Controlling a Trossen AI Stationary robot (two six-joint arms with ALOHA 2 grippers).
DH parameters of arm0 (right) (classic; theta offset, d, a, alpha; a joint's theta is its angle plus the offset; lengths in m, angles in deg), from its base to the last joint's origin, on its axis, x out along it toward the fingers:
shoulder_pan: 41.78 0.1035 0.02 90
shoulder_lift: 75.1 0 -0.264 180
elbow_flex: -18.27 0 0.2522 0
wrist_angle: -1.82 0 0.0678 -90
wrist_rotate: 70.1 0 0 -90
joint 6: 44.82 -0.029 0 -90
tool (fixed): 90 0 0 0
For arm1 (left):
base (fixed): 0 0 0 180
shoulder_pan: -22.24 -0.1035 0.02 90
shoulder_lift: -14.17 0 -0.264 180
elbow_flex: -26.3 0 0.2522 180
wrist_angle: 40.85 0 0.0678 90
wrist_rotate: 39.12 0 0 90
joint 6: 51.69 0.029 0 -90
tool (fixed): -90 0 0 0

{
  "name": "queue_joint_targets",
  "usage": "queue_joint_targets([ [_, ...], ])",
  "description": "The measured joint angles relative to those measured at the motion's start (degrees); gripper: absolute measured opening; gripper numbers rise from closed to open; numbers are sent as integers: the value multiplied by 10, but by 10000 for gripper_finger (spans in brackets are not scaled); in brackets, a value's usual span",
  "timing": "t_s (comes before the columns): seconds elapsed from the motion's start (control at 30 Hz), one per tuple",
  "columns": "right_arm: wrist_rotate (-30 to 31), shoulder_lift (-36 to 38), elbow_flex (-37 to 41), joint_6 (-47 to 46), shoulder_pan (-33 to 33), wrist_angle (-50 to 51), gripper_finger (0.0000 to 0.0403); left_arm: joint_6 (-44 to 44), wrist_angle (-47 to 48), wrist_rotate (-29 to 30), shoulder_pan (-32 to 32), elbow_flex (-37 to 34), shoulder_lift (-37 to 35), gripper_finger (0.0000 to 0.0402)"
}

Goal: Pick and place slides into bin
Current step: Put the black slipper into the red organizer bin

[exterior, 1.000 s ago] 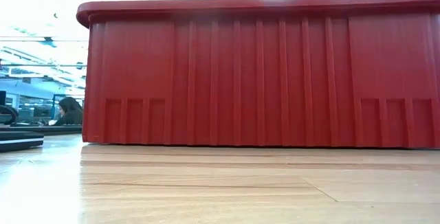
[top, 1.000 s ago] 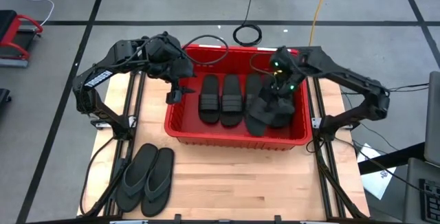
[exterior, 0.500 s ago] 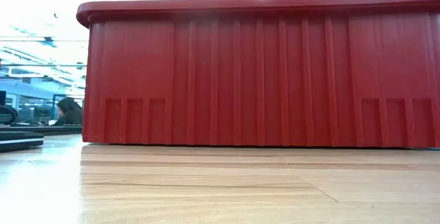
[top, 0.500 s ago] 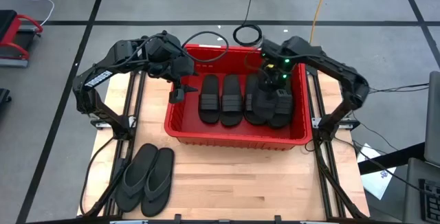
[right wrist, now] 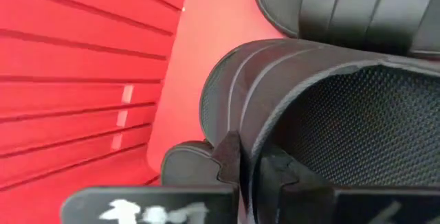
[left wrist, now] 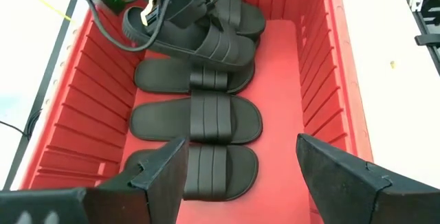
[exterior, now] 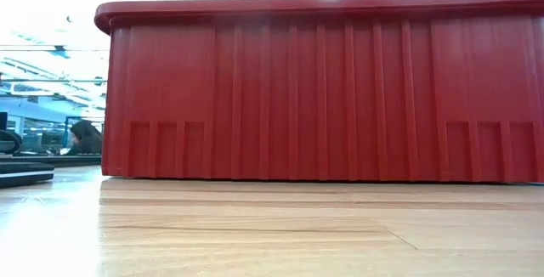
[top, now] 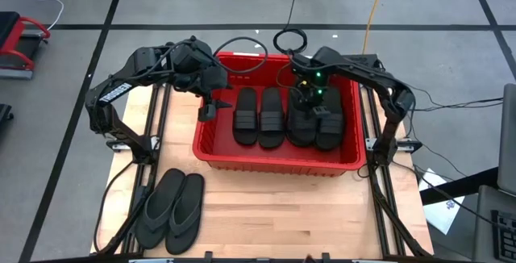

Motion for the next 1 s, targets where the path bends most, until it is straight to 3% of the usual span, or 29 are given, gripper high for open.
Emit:
queue_joint_targets([
  [0.47,-26,-68,0,-1,-10,0,4,21,12,15,-1,0,0,266],
  [1.0,18,-73,0,-31,-28,4,4,-12,15,15,0,0,0,266],
])
